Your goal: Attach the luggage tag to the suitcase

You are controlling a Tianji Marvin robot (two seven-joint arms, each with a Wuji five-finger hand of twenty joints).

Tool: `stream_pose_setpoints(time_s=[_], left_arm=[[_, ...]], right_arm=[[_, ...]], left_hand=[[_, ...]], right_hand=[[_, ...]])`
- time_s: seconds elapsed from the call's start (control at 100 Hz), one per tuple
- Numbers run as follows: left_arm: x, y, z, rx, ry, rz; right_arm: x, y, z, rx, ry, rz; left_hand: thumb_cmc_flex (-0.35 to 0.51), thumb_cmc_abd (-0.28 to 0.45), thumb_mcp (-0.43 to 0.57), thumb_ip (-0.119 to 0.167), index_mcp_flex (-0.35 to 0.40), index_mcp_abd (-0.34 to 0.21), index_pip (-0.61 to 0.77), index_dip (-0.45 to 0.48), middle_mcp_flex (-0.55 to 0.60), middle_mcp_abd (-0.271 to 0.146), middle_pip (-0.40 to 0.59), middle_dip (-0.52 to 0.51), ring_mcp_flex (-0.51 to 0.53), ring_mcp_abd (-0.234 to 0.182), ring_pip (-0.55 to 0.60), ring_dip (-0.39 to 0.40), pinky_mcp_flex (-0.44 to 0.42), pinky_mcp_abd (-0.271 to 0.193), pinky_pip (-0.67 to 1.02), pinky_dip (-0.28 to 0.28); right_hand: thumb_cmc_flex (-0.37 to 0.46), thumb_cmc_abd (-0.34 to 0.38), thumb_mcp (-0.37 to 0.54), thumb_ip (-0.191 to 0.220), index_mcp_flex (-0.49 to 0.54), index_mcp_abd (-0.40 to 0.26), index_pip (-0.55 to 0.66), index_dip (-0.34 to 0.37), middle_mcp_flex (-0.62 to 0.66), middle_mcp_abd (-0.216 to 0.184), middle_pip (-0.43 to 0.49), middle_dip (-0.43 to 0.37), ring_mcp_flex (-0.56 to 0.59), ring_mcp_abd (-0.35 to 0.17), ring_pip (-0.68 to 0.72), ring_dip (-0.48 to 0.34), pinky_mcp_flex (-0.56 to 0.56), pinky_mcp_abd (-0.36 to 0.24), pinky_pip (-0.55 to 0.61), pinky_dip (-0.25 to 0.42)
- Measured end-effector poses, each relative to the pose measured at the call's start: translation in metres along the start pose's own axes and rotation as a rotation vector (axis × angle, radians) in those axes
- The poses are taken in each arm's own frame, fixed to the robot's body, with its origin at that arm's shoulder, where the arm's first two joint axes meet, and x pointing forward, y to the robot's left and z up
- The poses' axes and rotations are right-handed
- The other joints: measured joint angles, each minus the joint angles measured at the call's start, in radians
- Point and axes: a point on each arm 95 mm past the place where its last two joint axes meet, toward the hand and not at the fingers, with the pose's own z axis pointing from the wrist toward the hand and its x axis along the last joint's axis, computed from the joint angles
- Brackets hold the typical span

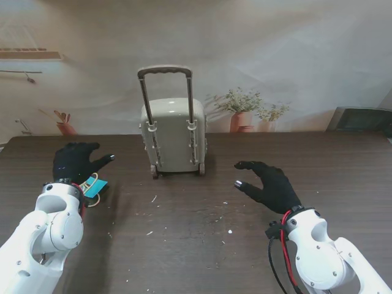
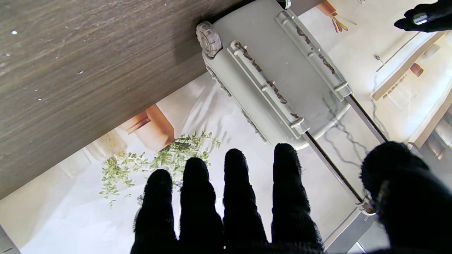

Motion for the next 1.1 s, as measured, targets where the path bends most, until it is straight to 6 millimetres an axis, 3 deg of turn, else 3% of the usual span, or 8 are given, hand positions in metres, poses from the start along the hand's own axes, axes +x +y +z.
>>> stream_pose_setpoints(time_s=[0.14, 0.28, 0.56, 0.82, 0.88, 1.1], left_arm=[[-0.023, 0.002, 0.021, -0.004, -0.082, 0.141], [-0.046, 0.009, 0.039, -0.016, -0.147, 0.217], [-0.076, 0.034, 0.066, -0.081, -0.219, 0.353], [-0.087, 0.060, 0.083, -0.136, -0.275, 0.385], [-0.089, 0.067, 0.086, -0.150, -0.298, 0.362], [-0.091, 0.087, 0.092, -0.180, -0.341, 0.381]], right_arm=[[0.002, 0.001, -0.001, -0.004, 0.006, 0.010], [0.004, 0.001, -0.001, -0.002, 0.010, 0.014], [0.007, -0.002, 0.001, 0.017, 0.014, 0.018], [0.010, -0.005, 0.003, 0.031, 0.017, 0.015], [0.011, -0.006, 0.003, 0.037, 0.018, 0.013], [0.013, -0.008, 0.003, 0.050, 0.018, 0.009]], left_hand=[[-0.003, -0.031, 0.034, 0.000, 0.055, 0.013, 0.081, 0.043, 0.080, 0.007, 0.061, 0.028, 0.106, 0.006, 0.060, -0.008, -0.090, 0.000, 0.539, -0.007], [-0.005, -0.056, 0.046, 0.000, 0.097, 0.013, 0.188, 0.084, 0.176, 0.016, 0.136, 0.080, 0.248, 0.030, 0.113, -0.008, 0.021, 0.000, 0.728, 0.037], [-0.013, -0.072, 0.071, 0.000, 0.110, 0.012, 0.411, 0.150, 0.273, 0.007, 0.210, 0.128, 0.385, 0.031, 0.152, -0.008, 0.159, 0.000, 0.822, 0.052], [-0.013, -0.123, 0.119, 0.000, 0.110, 0.011, 0.468, 0.168, 0.285, -0.017, 0.234, 0.139, 0.432, 0.008, 0.151, -0.009, 0.196, 0.000, 0.840, 0.052], [-0.013, -0.134, 0.170, 0.000, 0.110, 0.011, 0.479, 0.173, 0.286, -0.020, 0.243, 0.142, 0.443, 0.004, 0.147, -0.021, 0.206, 0.000, 0.844, 0.052], [-0.013, -0.167, 0.245, 0.000, 0.109, 0.011, 0.506, 0.176, 0.318, -0.042, 0.260, 0.143, 0.545, -0.017, 0.064, -0.076, 0.255, 0.000, 0.874, 0.047]], right_hand=[[0.000, 0.000, 0.000, 0.000, 0.000, 0.000, 0.000, 0.000, 0.001, 0.000, 0.000, 0.000, 0.002, 0.005, 0.000, 0.000, 0.002, 0.001, 0.000, 0.000], [0.000, 0.000, 0.000, 0.000, 0.000, 0.000, 0.000, 0.000, 0.001, 0.000, 0.000, 0.000, 0.002, 0.005, 0.000, 0.000, 0.009, 0.001, 0.001, 0.000], [0.000, 0.000, 0.000, 0.000, 0.000, 0.000, 0.000, 0.000, 0.001, 0.000, 0.000, 0.000, 0.002, 0.005, 0.000, 0.000, 0.010, 0.001, 0.001, 0.000], [0.000, 0.000, 0.000, 0.000, 0.000, 0.000, 0.000, 0.000, 0.001, 0.000, 0.000, 0.000, 0.003, 0.006, 0.000, 0.000, 0.010, 0.001, 0.001, 0.000], [0.000, 0.000, 0.000, 0.000, 0.000, 0.000, 0.000, 0.000, 0.001, 0.000, 0.000, 0.000, 0.003, 0.006, 0.000, 0.000, 0.010, 0.001, 0.002, 0.000], [0.000, 0.000, 0.000, 0.000, 0.000, 0.000, 0.000, 0.000, 0.001, 0.000, 0.000, 0.000, 0.003, 0.006, 0.000, 0.000, 0.011, 0.001, 0.002, 0.000]])
